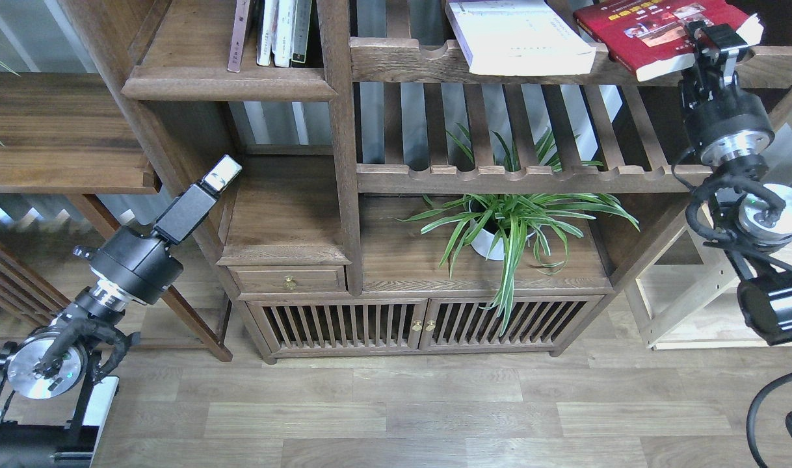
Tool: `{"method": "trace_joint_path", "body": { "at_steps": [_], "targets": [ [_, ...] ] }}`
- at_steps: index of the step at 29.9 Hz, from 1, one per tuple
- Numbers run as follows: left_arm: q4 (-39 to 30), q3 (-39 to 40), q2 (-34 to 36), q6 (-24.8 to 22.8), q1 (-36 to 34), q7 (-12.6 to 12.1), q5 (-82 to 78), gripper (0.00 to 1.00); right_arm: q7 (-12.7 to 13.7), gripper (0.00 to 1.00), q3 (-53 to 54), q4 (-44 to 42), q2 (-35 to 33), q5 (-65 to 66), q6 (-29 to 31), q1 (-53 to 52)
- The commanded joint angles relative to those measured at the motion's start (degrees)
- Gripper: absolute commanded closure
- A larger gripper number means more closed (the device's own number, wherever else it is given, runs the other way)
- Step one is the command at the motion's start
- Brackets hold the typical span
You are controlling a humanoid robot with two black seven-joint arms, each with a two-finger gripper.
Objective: Organize books on shelf
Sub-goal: 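Reach the right gripper to the red book's edge and grasp it, then pull the red book off the top shelf and lower it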
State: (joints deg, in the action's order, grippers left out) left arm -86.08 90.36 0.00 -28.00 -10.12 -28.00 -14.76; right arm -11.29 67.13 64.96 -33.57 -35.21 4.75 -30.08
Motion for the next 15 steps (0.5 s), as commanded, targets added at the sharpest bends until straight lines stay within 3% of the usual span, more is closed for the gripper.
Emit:
{"method": "trace_joint_path", "body": {
  "at_steps": [1,15],
  "targets": [
    [0.03,-0.01,0.00,0.00,0.10,0.00,0.00,0.01,0.92,0.70,0.10,-0.01,-0.79,-0.03,0.53,0.72],
    [0.12,-0.01,0.00,0.00,0.90,0.00,0.00,0.01,0.83,0.75,7.48,-0.37,-0.18,-0.38,0.96,5.11]
  ]
}}
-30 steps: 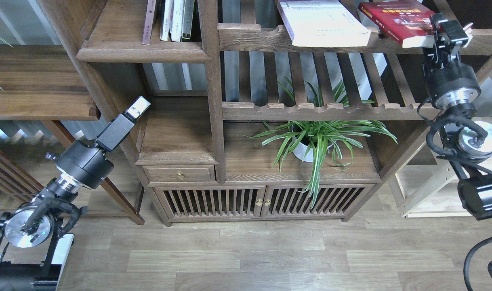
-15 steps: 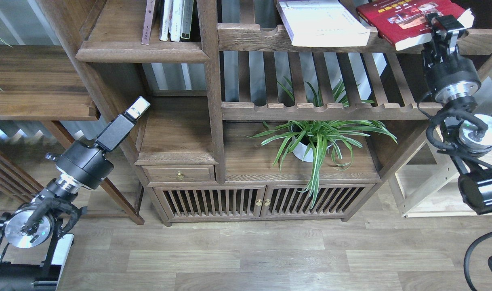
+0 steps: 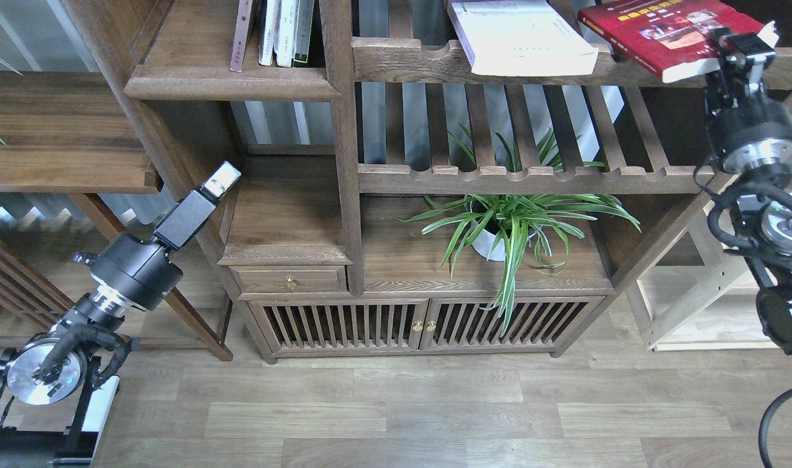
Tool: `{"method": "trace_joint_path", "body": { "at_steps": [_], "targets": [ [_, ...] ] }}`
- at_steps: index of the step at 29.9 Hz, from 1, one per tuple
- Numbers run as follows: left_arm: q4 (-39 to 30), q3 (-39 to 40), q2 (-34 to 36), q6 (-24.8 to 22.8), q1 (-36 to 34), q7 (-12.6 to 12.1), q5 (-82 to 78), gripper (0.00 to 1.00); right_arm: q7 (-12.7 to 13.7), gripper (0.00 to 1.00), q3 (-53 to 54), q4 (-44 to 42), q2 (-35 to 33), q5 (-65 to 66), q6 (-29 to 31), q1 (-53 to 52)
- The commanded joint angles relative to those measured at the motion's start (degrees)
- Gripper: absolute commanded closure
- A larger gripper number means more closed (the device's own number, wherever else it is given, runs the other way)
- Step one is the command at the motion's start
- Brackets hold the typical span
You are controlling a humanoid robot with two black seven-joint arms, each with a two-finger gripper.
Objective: Organize books on shelf
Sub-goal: 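Pull the red book off the top shelf and lower it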
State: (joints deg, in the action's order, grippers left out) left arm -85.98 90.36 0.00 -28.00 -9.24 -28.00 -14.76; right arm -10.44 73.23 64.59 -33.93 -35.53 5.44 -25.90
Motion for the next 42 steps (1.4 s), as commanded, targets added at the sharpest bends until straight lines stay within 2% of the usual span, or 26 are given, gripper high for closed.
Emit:
{"method": "trace_joint_path", "body": {
  "at_steps": [1,3,6,9,16,21,30,34,42],
  "targets": [
    [0.02,-0.01,0.00,0.00,0.01,0.00,0.00,0.01,-0.02,0.77,1.57,0.01,0.26,-0.07,0.88,1.29],
    [0.02,-0.01,0.00,0.00,0.01,0.00,0.00,0.01,-0.11,0.78,1.57,0.01,0.26,-0.07,2.37,1.82],
    [0.02,-0.01,0.00,0.00,0.01,0.00,0.00,0.01,-0.72,0.96,1.48,0.01,0.96,0.19,6.67,3.31],
    [0.20,-0.01,0.00,0.00,0.01,0.00,0.00,0.01,-0.64,0.96,1.13,0.01,1.41,0.28,8.79,3.93],
    [0.20,-0.01,0.00,0.00,0.36,0.00,0.00,0.01,-0.64,0.96,1.57,-0.26,1.41,0.37,9.33,4.81],
    [0.46,-0.01,0.00,0.00,0.63,0.00,0.00,0.01,-0.72,0.96,3.24,-0.87,1.49,0.19,10.47,7.97],
    [0.55,-0.45,0.00,0.00,0.71,0.00,0.00,0.01,-0.72,0.96,3.59,-2.28,1.93,0.19,16.26,15.70],
    [0.64,-0.80,0.00,0.00,0.80,0.00,0.00,0.01,-0.72,0.96,3.68,-2.37,2.11,0.11,16.71,17.02],
    [0.64,-1.15,0.00,0.00,4.66,0.00,0.09,0.01,-0.90,0.95,3.68,-2.37,3.16,0.28,18.03,21.59]
  ]
}}
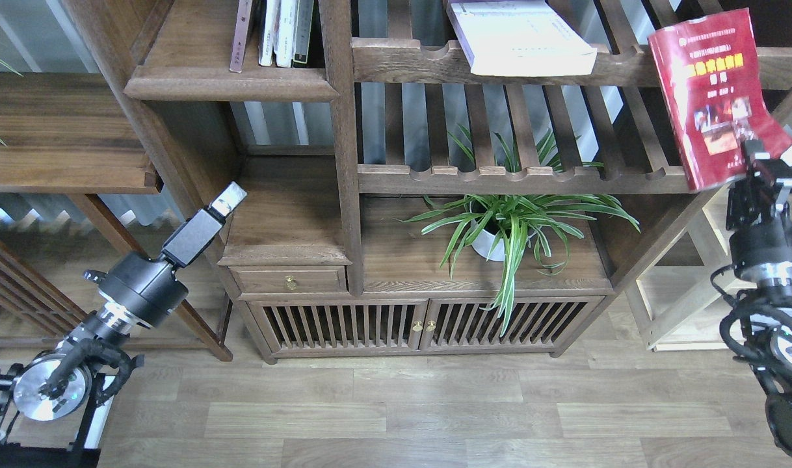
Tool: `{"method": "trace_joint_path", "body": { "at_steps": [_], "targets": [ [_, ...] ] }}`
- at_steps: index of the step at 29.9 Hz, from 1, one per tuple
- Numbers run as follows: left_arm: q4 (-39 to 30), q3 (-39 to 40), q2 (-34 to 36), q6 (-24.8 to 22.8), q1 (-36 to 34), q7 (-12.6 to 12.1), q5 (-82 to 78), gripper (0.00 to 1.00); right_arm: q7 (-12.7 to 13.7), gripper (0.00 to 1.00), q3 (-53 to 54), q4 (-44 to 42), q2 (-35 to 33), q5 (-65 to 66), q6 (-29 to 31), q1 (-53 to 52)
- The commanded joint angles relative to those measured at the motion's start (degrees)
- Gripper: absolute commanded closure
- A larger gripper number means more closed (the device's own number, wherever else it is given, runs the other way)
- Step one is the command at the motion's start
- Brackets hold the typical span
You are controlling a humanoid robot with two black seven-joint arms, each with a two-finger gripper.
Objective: Organize books on shelf
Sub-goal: 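Pull the red book off the top shelf and lower it, then bring the left gripper to the red book's edge and grasp it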
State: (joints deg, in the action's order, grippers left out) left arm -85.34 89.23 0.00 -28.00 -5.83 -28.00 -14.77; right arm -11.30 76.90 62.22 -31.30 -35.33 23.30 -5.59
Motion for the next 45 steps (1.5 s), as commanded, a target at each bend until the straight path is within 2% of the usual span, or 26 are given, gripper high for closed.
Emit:
{"method": "trace_joint_path", "body": {
  "at_steps": [1,8,18,22,26,28,31,38,45],
  "targets": [
    [0.00,-0.11,0.00,0.00,1.61,0.00,0.09,0.01,-0.04,0.95,0.00,0.00,0.54,0.09,0.17,1.71],
    [-0.09,-2.21,0.00,0.00,3.19,0.00,0.09,0.01,-0.04,0.95,-0.17,0.00,0.97,0.26,2.37,4.88],
    [0.70,-7.67,0.00,0.00,7.68,0.00,2.19,0.01,0.13,0.96,-2.37,0.27,6.77,5.10,4.70,9.89],
    [0.88,-8.37,0.00,0.00,7.76,0.00,6.31,0.01,0.13,0.96,-3.86,0.27,9.49,6.15,4.70,9.89],
    [0.97,-10.04,0.00,0.00,7.76,0.00,18.52,0.01,0.14,0.96,-5.18,0.36,11.96,8.52,4.70,9.89],
    [0.97,-10.30,0.00,1.45,7.68,0.00,22.05,0.01,0.22,0.96,-5.97,0.36,13.10,9.49,4.70,9.63],
    [1.32,-10.57,0.00,3.04,7.68,0.00,23.81,0.01,0.22,0.96,-7.12,0.53,14.51,9.85,4.70,8.67],
    [4.65,-11.80,0.00,3.13,7.68,0.00,24.52,0.01,0.22,0.96,-10.45,2.37,17.23,9.93,4.70,7.26],
    [5.19,-12.50,0.00,3.30,7.68,0.00,24.43,0.01,0.31,0.95,-14.06,4.75,18.55,9.93,4.70,6.90]
  ]
}}
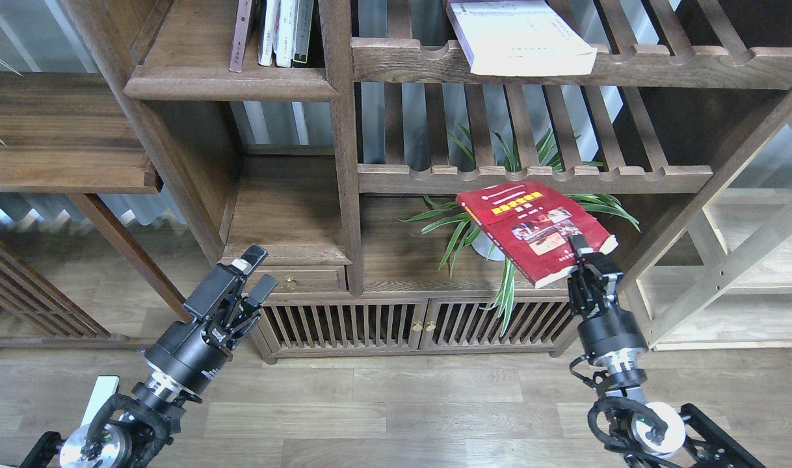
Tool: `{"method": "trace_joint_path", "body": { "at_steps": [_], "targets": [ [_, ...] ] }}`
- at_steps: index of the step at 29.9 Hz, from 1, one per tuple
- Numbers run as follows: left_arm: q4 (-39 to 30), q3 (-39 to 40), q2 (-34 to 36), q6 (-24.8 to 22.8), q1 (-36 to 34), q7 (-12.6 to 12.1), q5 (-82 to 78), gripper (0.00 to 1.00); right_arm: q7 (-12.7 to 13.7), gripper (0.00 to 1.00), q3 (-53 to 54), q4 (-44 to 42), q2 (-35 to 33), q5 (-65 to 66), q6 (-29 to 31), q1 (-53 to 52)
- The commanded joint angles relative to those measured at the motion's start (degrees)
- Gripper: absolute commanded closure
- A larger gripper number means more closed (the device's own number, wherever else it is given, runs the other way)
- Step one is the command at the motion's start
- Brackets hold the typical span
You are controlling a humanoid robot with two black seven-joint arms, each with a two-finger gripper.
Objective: Organize books on shelf
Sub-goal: 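Bring the left gripper to the red book's edge and grasp it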
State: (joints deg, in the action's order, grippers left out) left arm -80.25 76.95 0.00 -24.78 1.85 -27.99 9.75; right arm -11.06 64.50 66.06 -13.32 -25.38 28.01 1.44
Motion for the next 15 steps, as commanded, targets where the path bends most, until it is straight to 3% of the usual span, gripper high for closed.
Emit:
{"method": "trace_joint_path", "body": {
  "at_steps": [1,15],
  "targets": [
    [0.10,-0.66,0.00,0.08,0.00,-0.01,-0.08,0.01,0.07,0.95,-2.18,1.00,1.36,-0.02,-0.01,-0.12],
    [1.41,-6.20,0.00,-0.18,0.35,-0.01,0.97,0.01,0.42,0.95,-8.51,2.49,5.41,3.23,-0.01,0.67]
  ]
}}
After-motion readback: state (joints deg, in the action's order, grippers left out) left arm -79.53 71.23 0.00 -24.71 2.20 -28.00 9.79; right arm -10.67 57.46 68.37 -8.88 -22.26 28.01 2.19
